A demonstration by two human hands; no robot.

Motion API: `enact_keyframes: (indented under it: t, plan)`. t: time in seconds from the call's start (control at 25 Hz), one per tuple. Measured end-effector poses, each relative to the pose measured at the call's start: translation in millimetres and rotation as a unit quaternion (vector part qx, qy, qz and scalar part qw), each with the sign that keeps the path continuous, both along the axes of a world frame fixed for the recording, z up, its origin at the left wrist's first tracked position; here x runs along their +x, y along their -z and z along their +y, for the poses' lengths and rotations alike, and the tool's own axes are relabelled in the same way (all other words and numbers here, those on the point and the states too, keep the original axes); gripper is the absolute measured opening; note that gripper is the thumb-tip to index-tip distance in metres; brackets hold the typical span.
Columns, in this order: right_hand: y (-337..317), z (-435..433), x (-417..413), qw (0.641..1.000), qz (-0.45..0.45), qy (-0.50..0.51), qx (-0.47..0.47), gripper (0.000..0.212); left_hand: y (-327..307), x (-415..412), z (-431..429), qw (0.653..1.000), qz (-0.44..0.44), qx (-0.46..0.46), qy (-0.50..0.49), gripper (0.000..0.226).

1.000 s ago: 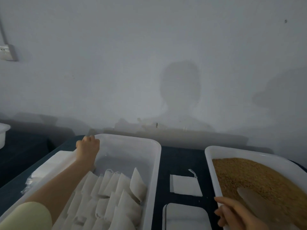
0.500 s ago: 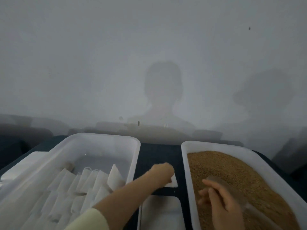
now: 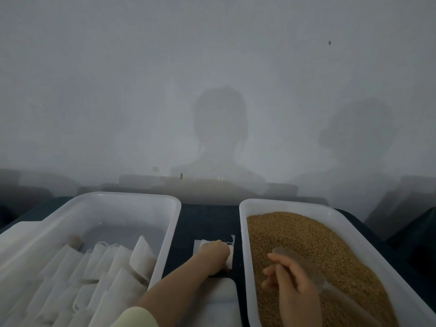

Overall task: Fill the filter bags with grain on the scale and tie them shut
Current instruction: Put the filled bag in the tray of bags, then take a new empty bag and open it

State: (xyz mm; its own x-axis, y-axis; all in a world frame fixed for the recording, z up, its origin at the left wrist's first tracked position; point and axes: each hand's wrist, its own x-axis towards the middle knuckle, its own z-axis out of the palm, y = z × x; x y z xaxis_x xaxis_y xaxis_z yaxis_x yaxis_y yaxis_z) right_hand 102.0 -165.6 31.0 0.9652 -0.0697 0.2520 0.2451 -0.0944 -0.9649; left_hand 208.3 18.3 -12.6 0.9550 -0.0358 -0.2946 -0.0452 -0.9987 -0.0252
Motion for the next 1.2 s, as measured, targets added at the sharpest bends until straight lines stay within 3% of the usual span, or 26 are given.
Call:
enact_keyframes:
  t: [0.12,0.24,0.32,0.44,0.52,0.64,0.72,0.88,1.0,1.2]
  plan:
    - [3,-1,2,1.0,0.004,0.004,0.005,0.028,-5,-7,-2,1.0,-0.004,-0.021,-0.022,0.018]
    - [3,-2,3,1.0,0.01,0.0,0.004,0.027,-24,-15,6,0.973,-0.082,-0.186,-0.114,0.017]
    - [0,-1,4,1.0,0.021,-0.005,-0.004,0.026,-48,-27,14,0.918,-0.16,-0.316,-0.176,0.018]
    - [-9,6,3,0.998,0.043,-0.024,-0.043,0.021,-75,-72,20,0.863,-0.22,-0.42,-0.174,0.014]
    - [-16,16,-3,0.994,0.043,-0.054,-0.082,0.016,-78,-113,21,0.803,-0.198,-0.54,-0.159,0.01]
    - [-24,31,-18,0.987,0.052,-0.132,-0.079,0.017,-75,-169,19,0.655,-0.123,-0.731,-0.145,0.011]
    - [-25,38,-29,0.978,0.082,-0.179,-0.064,0.018,-70,-191,18,0.623,-0.117,-0.756,-0.164,0.013]
    - [-27,39,-42,0.975,0.071,-0.185,-0.098,0.011,-64,-209,20,0.607,-0.107,-0.759,-0.208,0.021]
    - [-29,32,-44,0.966,0.051,-0.215,-0.135,0.011,-69,-214,24,0.641,-0.114,-0.729,-0.212,0.017]
    - [-31,23,-44,0.956,0.023,-0.233,-0.178,0.015,-72,-218,23,0.699,-0.037,-0.685,-0.201,0.017]
